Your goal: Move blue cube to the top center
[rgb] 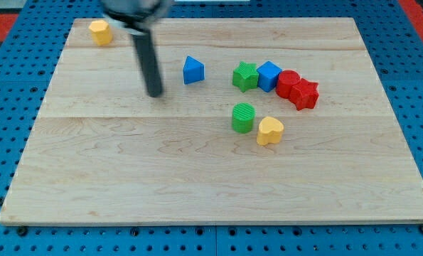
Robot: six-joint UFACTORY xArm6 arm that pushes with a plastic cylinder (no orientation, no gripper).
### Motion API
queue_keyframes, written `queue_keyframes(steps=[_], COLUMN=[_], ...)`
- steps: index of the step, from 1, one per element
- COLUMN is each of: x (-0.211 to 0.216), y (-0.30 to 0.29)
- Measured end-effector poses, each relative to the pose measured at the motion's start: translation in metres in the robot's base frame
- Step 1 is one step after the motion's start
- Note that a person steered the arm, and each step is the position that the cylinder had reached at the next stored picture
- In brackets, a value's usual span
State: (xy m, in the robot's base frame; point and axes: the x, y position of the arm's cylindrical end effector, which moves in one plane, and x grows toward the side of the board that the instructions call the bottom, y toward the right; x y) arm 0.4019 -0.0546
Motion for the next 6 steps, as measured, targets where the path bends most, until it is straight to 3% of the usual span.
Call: queue_keyframes(steps=[1, 2, 4, 5, 6], x=[0.012, -0.006, -0.077, -0.111, -0.116], y=[0.117, 0.167, 0.144, 0.08, 0.048])
